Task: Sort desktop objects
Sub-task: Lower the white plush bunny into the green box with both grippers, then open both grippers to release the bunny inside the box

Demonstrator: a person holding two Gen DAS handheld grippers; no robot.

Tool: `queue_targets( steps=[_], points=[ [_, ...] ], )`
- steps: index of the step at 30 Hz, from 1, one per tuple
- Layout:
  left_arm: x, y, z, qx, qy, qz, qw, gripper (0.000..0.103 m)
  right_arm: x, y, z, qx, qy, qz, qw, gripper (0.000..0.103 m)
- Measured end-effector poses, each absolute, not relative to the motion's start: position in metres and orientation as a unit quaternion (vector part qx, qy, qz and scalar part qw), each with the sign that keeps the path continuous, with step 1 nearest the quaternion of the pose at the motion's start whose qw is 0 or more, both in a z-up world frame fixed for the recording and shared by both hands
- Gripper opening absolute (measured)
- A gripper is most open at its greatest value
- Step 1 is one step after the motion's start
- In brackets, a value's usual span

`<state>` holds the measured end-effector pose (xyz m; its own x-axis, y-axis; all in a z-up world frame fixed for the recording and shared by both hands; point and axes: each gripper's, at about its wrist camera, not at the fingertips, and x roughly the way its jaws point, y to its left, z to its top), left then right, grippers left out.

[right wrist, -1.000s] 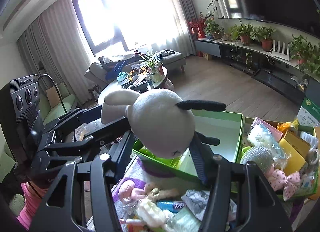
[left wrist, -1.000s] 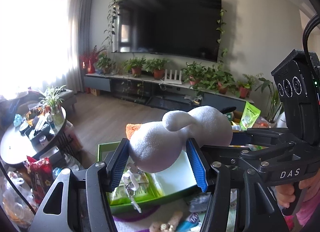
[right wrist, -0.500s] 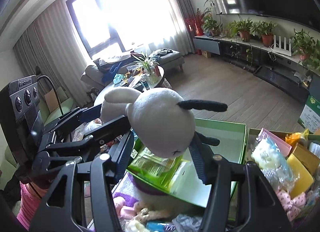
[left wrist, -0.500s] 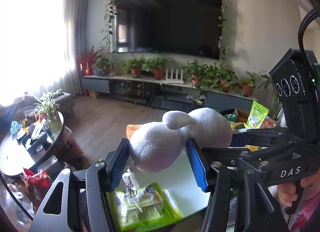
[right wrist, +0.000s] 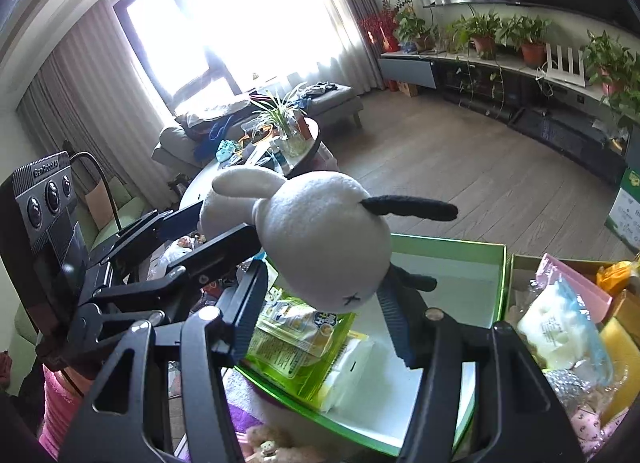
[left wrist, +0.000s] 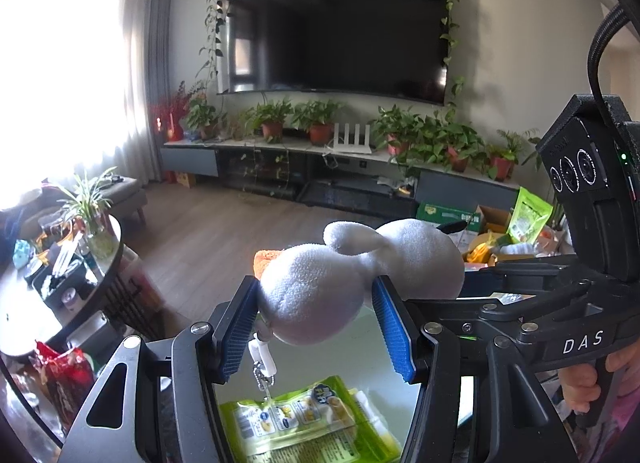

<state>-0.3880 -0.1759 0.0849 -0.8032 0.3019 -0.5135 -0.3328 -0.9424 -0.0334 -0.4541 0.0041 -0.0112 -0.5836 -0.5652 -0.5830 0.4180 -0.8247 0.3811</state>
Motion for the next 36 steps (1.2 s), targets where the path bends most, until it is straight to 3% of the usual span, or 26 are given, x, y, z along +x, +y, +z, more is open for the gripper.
queue_targets(
  steps=[18,24,36],
  points=[
    [-0.422,-0.202,0.03,-0.325,0.002,0.935,0.139,0.056,-0.494,-0.026,-0.054,0.423,-0.083,-0.863,0.264,0.057],
    [-0.427,-0.205,0.016,-0.337,0.013,0.934,0.117,0.052,-0.5,-0.041,-0.064,0.439,-0.066,-0.856,0.265,0.051],
    [-0.416,-0.203,0.027,-0.328,0.018,0.937,0.117,0.053,-0.495,-0.041,-0.062,0.451,-0.053,-0.855,0.252,0.051]
  ],
)
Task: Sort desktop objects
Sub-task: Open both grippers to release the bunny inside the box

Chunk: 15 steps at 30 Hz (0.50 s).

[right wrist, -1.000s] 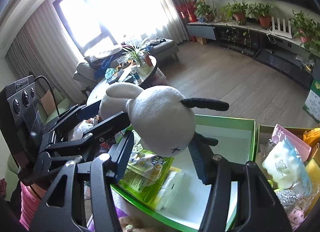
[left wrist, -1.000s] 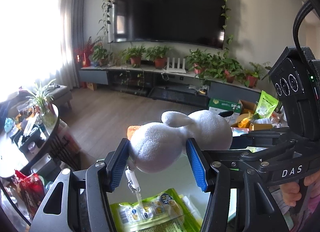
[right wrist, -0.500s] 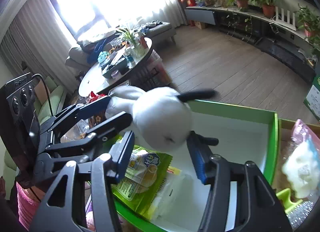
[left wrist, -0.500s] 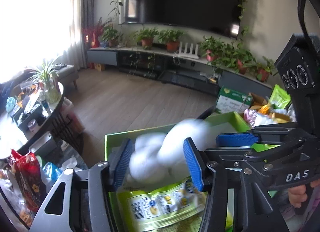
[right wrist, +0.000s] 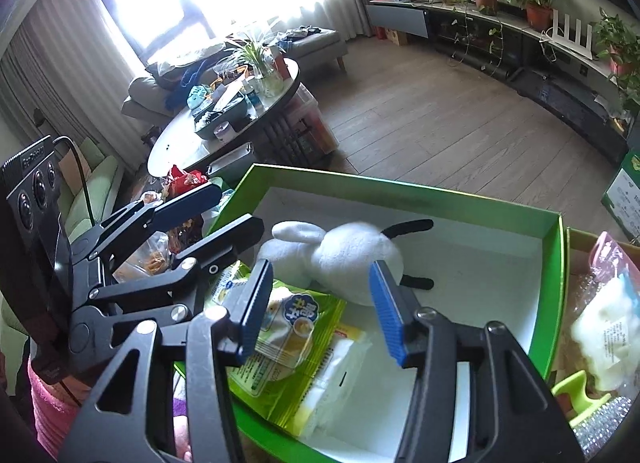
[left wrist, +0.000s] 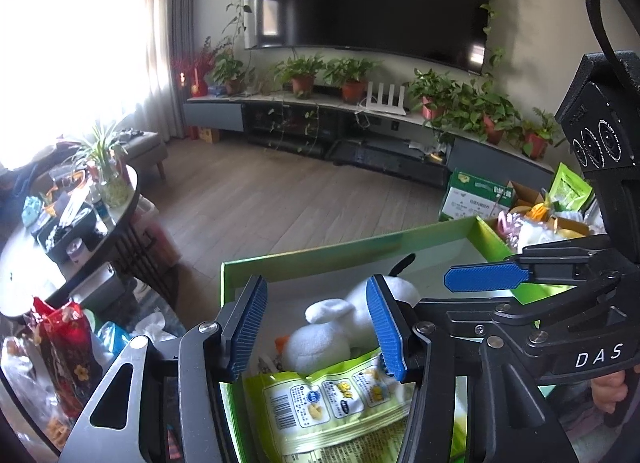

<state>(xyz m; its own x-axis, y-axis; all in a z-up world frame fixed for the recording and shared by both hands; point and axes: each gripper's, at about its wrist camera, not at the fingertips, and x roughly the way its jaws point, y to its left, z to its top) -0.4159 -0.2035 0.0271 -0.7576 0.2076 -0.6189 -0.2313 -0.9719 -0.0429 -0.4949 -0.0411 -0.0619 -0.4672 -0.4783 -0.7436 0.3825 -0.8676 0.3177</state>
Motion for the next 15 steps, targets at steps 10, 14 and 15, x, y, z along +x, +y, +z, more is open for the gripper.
queue_targets(
  steps=[10,14,15],
  points=[
    [-0.381,-0.198,0.066,-0.306,0.01,0.944,0.127,0.053,-0.461,-0.039,-0.024,0.425,-0.042,-0.865,0.263,0.051],
    [-0.358,-0.194,0.086,-0.29,0.004,0.948,0.132,0.058,-0.438,-0.038,-0.004,0.413,-0.037,-0.868,0.273,0.051],
    [-0.352,-0.193,0.09,-0.287,0.003,0.949,0.133,0.06,-0.431,-0.037,0.001,0.409,-0.035,-0.869,0.276,0.051]
  ],
)
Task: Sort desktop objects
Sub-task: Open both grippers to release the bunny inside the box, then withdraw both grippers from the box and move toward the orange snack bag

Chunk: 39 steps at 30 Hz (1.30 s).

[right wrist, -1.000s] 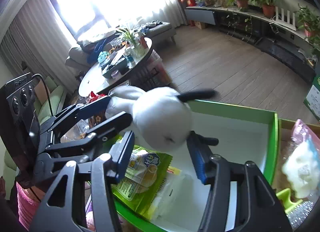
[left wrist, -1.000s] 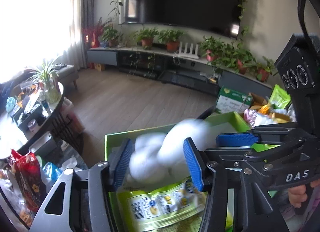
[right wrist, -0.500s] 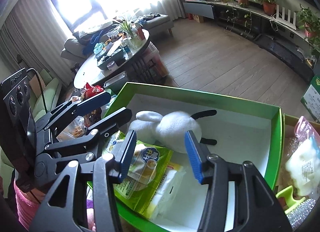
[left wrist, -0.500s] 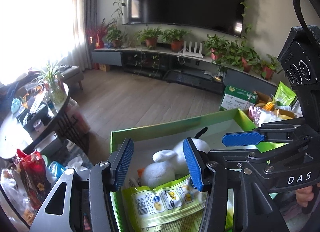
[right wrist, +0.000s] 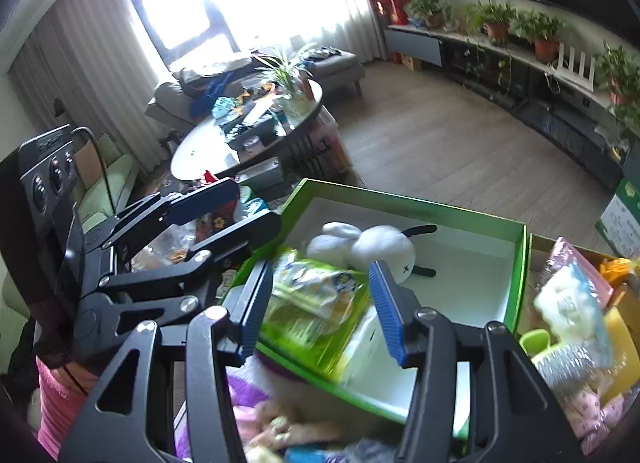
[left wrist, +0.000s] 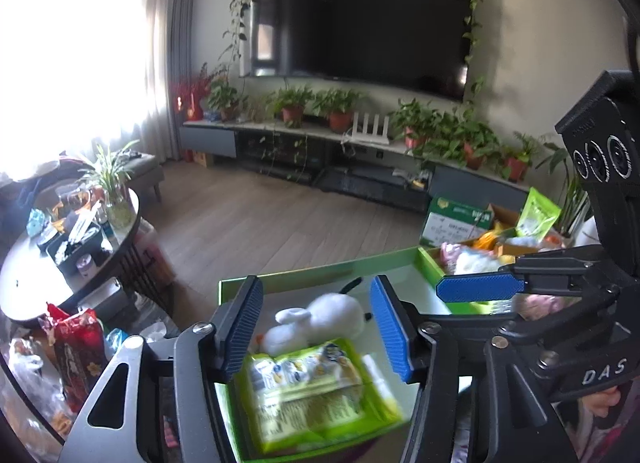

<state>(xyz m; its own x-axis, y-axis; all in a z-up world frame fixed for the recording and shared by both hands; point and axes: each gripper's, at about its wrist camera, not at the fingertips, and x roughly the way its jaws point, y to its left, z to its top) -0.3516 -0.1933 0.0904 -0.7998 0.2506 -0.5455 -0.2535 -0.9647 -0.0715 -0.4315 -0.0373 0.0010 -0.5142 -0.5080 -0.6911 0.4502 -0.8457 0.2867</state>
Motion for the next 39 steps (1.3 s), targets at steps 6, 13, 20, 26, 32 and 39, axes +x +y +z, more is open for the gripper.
queue_targets(
  steps=[6,13,20,26,32,39],
  points=[
    [-0.312,-0.182,0.115,-0.268,0.0,0.953,0.141,0.06,-0.385,-0.03,0.028,0.382,-0.012,-0.881,0.28,0.051],
    [-0.262,-0.161,0.14,-0.237,0.02,0.961,0.14,0.06,-0.333,-0.012,0.051,0.359,-0.008,-0.888,0.287,0.051],
    [-0.219,-0.146,0.16,-0.221,0.025,0.963,0.149,0.06,-0.284,0.002,0.07,0.337,-0.007,-0.895,0.294,0.052],
    [-0.192,-0.137,0.162,-0.212,0.028,0.965,0.153,0.06,-0.252,0.013,0.068,0.332,-0.011,-0.894,0.302,0.052],
    [-0.166,-0.124,0.155,-0.203,0.035,0.969,0.14,0.06,-0.228,0.021,0.062,0.331,-0.014,-0.895,0.299,0.052],
    [-0.141,-0.113,0.14,-0.206,0.029,0.969,0.133,0.06,-0.205,0.031,0.045,0.337,-0.017,-0.891,0.303,0.052]
  ],
)
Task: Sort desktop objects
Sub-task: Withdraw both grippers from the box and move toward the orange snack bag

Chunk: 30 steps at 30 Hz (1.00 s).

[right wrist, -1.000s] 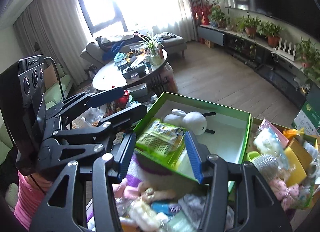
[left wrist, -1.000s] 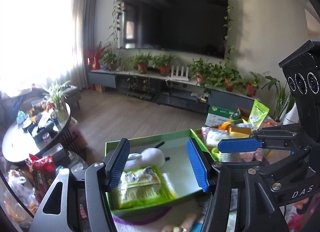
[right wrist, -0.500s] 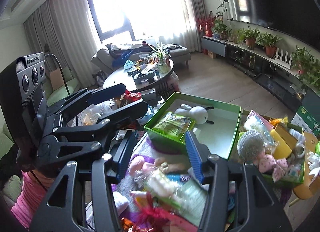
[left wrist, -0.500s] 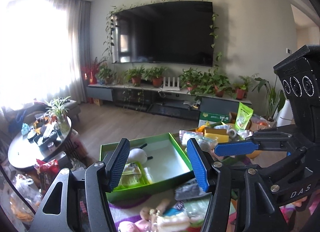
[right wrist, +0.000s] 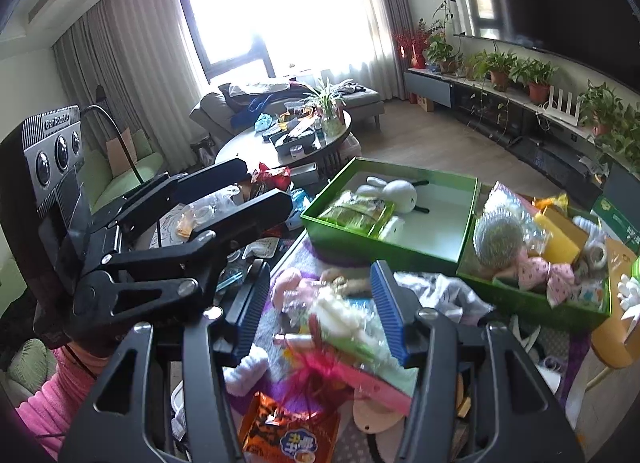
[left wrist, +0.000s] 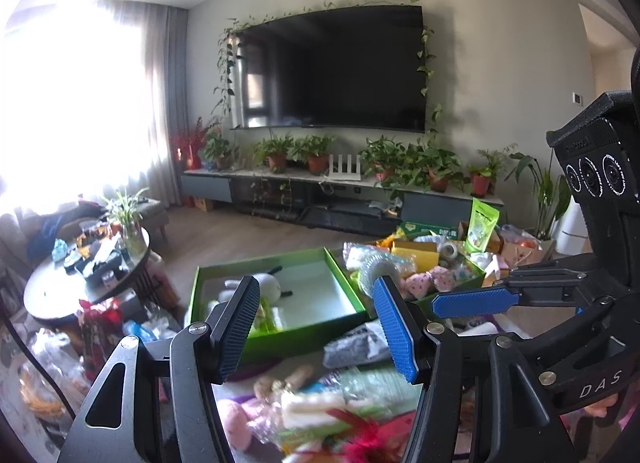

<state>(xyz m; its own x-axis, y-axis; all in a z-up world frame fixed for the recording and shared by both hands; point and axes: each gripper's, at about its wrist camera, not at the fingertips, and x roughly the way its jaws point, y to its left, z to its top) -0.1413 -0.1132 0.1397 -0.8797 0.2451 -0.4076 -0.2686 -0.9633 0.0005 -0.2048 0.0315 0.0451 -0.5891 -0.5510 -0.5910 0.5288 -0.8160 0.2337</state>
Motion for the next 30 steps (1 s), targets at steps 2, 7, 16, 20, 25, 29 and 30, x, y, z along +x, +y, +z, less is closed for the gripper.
queue_targets(
  steps=[2,7,16,20,25,29,30],
  points=[
    [-0.136,-0.11,0.133,-0.208,0.029,0.968,0.134,0.06,-0.199,0.034,0.039,0.34,-0.017,-0.89,0.303,0.052],
    [-0.129,-0.103,0.113,-0.23,0.015,0.963,0.139,0.06,-0.187,0.042,0.019,0.353,-0.021,-0.886,0.298,0.052],
    [-0.117,-0.09,0.086,-0.254,0.025,0.957,0.135,0.06,-0.178,0.054,-0.016,0.376,-0.042,-0.876,0.3,0.052],
    [-0.109,-0.086,0.074,-0.265,0.035,0.955,0.128,0.06,-0.173,0.056,-0.033,0.392,-0.052,-0.866,0.307,0.053],
    [-0.099,-0.088,0.052,-0.294,0.012,0.948,0.119,0.06,-0.163,0.056,-0.056,0.412,-0.052,-0.855,0.312,0.054],
    [-0.092,-0.089,0.036,-0.314,-0.002,0.943,0.111,0.06,-0.157,0.054,-0.073,0.43,-0.05,-0.847,0.309,0.055],
    [-0.091,-0.09,0.033,-0.319,-0.008,0.941,0.113,0.06,-0.157,0.054,-0.076,0.434,-0.05,-0.844,0.311,0.055]
  ],
)
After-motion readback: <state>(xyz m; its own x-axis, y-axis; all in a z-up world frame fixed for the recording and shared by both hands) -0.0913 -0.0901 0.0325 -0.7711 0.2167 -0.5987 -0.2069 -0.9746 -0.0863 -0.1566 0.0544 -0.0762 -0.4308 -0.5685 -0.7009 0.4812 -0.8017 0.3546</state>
